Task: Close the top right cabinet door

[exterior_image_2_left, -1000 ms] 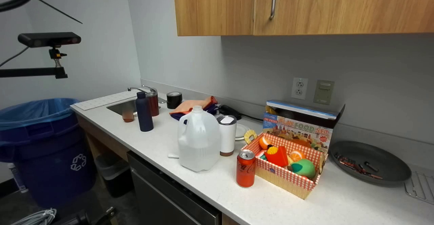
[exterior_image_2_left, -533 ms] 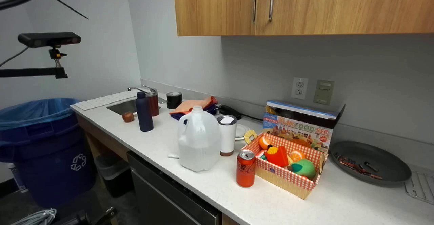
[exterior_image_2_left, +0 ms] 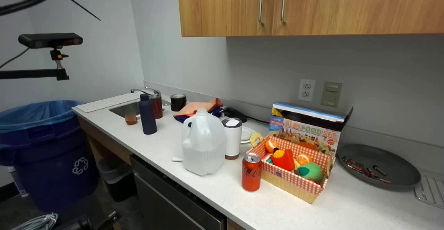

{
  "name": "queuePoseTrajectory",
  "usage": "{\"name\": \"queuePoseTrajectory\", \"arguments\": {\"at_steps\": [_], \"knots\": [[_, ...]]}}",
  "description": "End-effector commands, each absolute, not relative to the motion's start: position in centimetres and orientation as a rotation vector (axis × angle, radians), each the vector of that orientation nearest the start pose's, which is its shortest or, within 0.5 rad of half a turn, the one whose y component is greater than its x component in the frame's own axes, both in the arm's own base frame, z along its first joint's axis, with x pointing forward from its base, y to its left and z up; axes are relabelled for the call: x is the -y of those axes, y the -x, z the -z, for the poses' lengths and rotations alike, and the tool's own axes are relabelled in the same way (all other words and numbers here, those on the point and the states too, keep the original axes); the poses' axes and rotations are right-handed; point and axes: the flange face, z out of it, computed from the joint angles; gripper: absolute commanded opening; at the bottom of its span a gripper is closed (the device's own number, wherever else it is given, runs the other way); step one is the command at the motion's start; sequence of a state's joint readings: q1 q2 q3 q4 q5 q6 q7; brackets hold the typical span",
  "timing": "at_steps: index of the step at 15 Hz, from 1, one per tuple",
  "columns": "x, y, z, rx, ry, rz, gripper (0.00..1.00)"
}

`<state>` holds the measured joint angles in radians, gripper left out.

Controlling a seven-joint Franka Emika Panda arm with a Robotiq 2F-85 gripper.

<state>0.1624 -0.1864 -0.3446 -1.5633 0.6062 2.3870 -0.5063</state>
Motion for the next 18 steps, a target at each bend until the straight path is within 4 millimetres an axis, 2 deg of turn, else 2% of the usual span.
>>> {"name": "queuePoseTrajectory", "arguments": {"at_steps": [1, 8, 14, 18], "knots": [[12.0, -52.4, -84.0, 0.059, 2.404, 1.560, 1.00], [12.4, -51.9, -83.4, -0.052, 2.468, 1.581, 1.00], [11.3, -50.8, -80.5, -0.105, 2.602, 1.543, 1.00], [10.0, -48.9, -77.8, -0.109, 2.676, 1.467, 1.00]]}}
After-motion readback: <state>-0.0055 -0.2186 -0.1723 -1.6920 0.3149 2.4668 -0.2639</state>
